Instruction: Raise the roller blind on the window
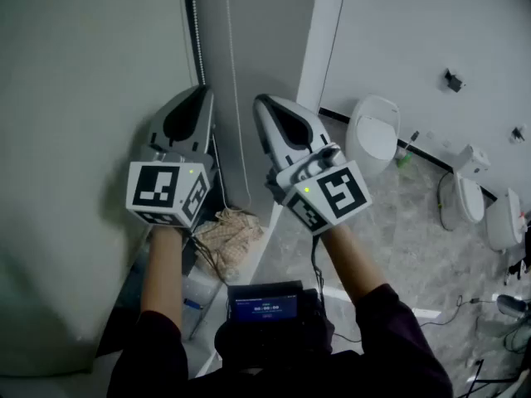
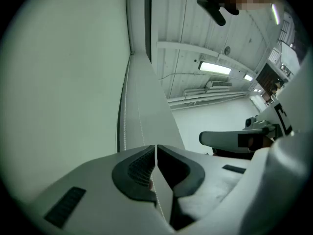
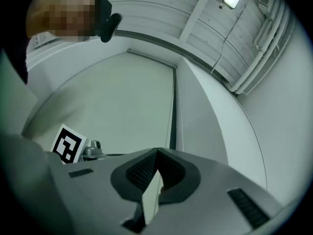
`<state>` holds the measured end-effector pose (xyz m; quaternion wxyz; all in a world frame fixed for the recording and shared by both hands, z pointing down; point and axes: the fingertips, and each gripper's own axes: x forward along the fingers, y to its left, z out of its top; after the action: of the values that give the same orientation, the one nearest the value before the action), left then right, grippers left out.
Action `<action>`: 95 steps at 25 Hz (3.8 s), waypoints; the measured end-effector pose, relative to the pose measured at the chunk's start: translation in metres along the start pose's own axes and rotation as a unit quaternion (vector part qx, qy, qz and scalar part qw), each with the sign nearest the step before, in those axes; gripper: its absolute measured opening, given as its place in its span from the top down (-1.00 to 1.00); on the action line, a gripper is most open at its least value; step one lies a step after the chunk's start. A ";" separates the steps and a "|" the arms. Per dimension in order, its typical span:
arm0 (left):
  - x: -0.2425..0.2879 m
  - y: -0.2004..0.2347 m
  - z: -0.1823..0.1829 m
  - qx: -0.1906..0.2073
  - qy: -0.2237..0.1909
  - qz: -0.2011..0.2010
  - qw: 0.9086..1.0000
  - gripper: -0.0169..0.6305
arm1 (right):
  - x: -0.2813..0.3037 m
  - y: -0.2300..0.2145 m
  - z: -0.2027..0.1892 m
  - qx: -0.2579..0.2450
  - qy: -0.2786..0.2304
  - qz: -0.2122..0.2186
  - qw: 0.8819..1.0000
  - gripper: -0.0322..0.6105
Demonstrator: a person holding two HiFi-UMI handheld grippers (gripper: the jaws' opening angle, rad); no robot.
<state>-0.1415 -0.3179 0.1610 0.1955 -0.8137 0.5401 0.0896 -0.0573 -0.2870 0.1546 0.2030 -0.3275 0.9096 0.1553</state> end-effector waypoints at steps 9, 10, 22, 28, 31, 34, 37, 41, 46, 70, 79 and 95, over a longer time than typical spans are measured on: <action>0.010 -0.007 -0.064 -0.045 0.072 0.023 0.996 0.89 | -0.067 -0.016 -0.044 0.045 0.013 -0.024 0.999 0.88; 0.015 -0.005 -0.066 -0.047 0.078 0.027 0.995 0.89 | -0.070 -0.019 -0.046 0.051 0.013 -0.027 0.998 0.88; 0.100 0.042 -0.080 -0.096 0.101 0.025 0.990 0.57 | -0.042 -0.031 -0.044 0.073 0.018 -0.050 0.996 0.87; 0.110 0.051 -0.089 -0.124 0.093 0.007 0.988 0.69 | -0.012 -0.034 -0.033 0.032 0.045 -0.059 0.997 0.87; 0.113 0.051 -0.101 -0.114 0.099 -0.008 0.989 0.89 | 0.007 -0.035 -0.037 0.028 0.059 -0.058 0.996 0.87; 0.101 0.041 -0.098 -0.108 0.096 -0.037 0.989 0.91 | 0.025 -0.038 -0.040 0.042 0.079 -0.052 0.995 0.87; 0.076 0.008 -0.081 -0.088 0.071 -0.062 0.992 0.91 | 0.034 -0.048 -0.029 0.070 0.091 -0.039 0.993 0.86; 0.074 -0.026 -0.051 -0.077 0.051 -0.101 0.991 0.91 | 0.076 -0.072 -0.004 0.135 0.088 0.008 0.987 0.54; 0.045 -0.056 -0.035 -0.092 0.061 -0.131 0.985 0.91 | 0.097 -0.055 0.044 0.171 0.060 0.070 0.981 0.53; 0.019 -0.016 0.058 -0.206 -0.011 -0.190 0.960 0.90 | 0.077 -0.031 0.085 0.098 0.037 0.075 0.992 0.85; 0.028 -0.052 0.076 -0.227 -0.015 -0.291 0.929 0.67 | -0.012 -0.001 -0.025 0.094 0.120 0.087 0.984 0.85; 0.027 -0.050 0.080 -0.231 -0.008 -0.273 0.934 0.89 | -0.073 0.015 -0.098 0.161 0.178 0.074 0.968 0.85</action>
<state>-0.0803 -0.2902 0.0897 0.0236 -0.9517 0.2603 0.1613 -0.0425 -0.2781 0.2767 0.0762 -0.2442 0.9659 -0.0392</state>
